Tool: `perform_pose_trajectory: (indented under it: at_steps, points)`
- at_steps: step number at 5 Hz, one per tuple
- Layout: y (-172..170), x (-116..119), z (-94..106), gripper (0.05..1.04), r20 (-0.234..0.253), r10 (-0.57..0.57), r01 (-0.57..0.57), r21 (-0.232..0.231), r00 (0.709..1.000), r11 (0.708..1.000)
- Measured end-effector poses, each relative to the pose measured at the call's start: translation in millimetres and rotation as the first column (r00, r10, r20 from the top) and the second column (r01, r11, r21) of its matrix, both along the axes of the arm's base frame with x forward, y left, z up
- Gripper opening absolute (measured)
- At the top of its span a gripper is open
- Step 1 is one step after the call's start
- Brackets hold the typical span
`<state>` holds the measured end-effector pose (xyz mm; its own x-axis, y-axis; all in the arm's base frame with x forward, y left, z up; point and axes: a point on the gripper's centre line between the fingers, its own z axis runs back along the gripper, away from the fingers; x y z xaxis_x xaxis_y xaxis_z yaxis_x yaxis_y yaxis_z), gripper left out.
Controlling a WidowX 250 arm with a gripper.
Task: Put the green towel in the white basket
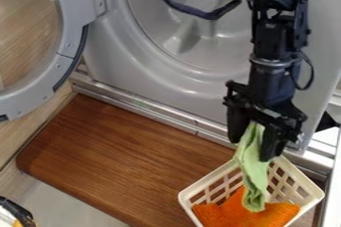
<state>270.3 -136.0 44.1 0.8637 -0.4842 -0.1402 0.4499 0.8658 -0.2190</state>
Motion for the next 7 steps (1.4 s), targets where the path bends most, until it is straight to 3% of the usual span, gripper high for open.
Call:
perform_pose_trajectory:
  at_steps: [1, 4, 5, 6, 7]
  points:
    - [1, 8, 0.4, 1.013, -0.003, -0.013, 0.013, -0.012, 1.000, 1.000]
    - [-3, 22, 16.2, 1.001, 0.086, -0.140, 0.144, -0.039, 0.986, 0.989]
    - [-27, 4, 20.7, 1.001, 0.104, -0.216, 0.220, -0.030, 0.971, 0.975]
    - [-40, -16, 36.3, 1.001, 0.153, -0.250, 0.254, -0.003, 0.956, 0.967]
    - [-15, -6, 44.1, 1.001, 0.170, -0.110, 0.108, 0.017, 0.979, 0.994]
